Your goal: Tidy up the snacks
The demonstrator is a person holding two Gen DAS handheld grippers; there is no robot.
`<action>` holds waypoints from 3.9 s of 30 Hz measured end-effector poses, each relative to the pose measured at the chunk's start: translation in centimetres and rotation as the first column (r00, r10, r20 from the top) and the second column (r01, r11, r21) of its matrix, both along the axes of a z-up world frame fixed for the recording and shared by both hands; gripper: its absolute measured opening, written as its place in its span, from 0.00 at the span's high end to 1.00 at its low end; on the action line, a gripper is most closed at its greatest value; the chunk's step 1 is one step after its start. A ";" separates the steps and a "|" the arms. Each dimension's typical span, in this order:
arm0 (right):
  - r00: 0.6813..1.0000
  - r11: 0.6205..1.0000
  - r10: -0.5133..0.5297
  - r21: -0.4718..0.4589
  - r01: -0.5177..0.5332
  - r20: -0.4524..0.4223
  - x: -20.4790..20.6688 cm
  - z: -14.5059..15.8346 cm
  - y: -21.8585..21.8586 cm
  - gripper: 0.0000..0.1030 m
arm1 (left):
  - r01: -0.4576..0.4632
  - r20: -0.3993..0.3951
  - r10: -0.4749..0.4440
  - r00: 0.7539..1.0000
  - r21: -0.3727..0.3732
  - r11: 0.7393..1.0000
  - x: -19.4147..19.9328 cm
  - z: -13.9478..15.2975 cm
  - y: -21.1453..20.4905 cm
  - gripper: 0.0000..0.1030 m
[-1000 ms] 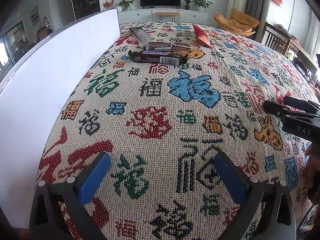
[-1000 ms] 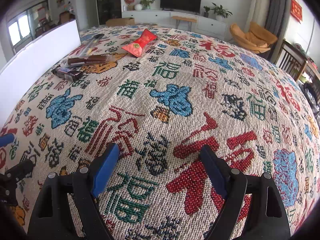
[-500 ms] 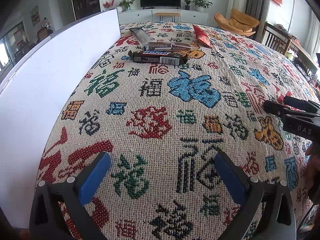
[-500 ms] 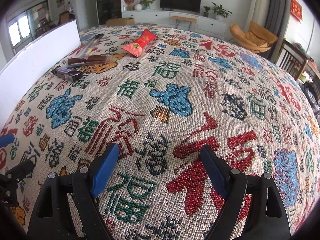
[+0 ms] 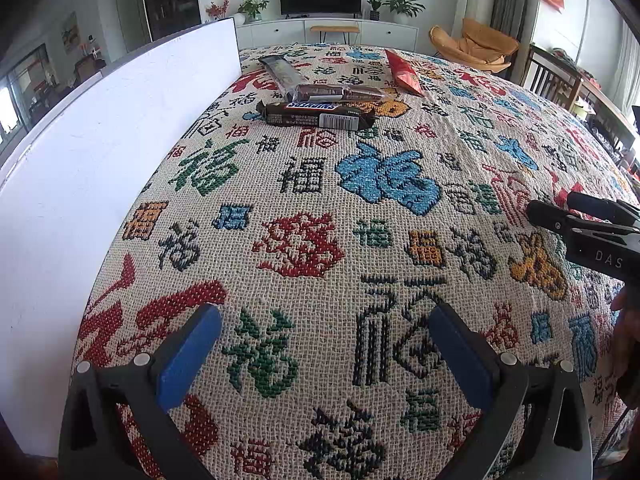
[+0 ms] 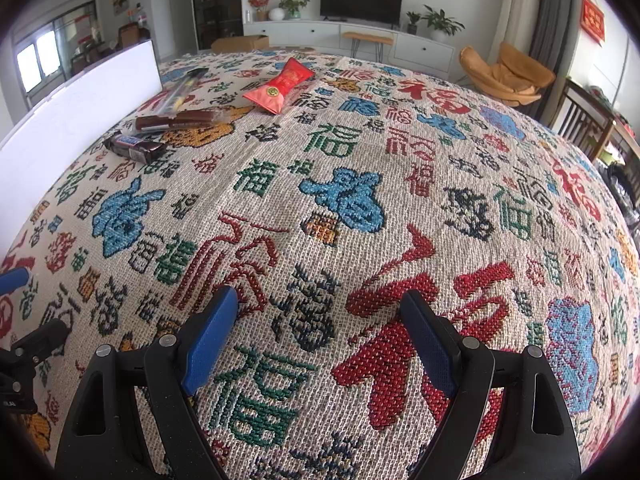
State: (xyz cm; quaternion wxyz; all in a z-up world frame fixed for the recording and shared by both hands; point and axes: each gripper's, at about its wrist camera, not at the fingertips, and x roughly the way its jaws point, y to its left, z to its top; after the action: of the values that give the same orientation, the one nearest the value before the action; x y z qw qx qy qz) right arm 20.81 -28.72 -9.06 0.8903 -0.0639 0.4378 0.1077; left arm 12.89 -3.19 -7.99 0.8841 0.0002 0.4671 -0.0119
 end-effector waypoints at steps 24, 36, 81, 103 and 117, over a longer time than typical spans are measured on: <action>1.000 1.000 0.000 0.000 0.000 0.000 0.0 0.0 0.0 0.17 | 0.000 0.000 0.000 1.000 0.001 1.000 0.0 0.0 0.0 0.00; 1.000 1.000 0.000 0.000 0.000 0.000 0.0 0.0 0.0 0.16 | 0.000 0.001 0.000 1.000 0.001 1.000 0.0 0.0 0.0 0.00; 1.000 1.000 0.000 0.000 0.000 0.000 0.0 0.0 0.0 0.16 | -0.001 0.001 0.001 1.000 0.003 1.000 -0.1 0.0 -0.1 0.00; 1.000 1.000 -0.001 -0.001 0.001 0.001 -0.1 0.0 0.0 0.16 | -0.001 0.002 0.001 1.000 0.002 1.000 -0.1 0.0 -0.1 0.00; 0.997 0.988 0.012 0.156 0.001 -0.079 11.8 4.8 3.0 0.12 | 0.000 0.003 0.000 1.000 0.003 1.000 -0.1 0.0 0.0 0.00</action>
State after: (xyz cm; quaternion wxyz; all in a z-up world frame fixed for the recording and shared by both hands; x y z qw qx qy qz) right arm 32.65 -25.74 -4.23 0.8741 0.0091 0.4631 0.1464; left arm 12.75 -3.24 -8.03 0.8849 0.0014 0.4657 -0.0109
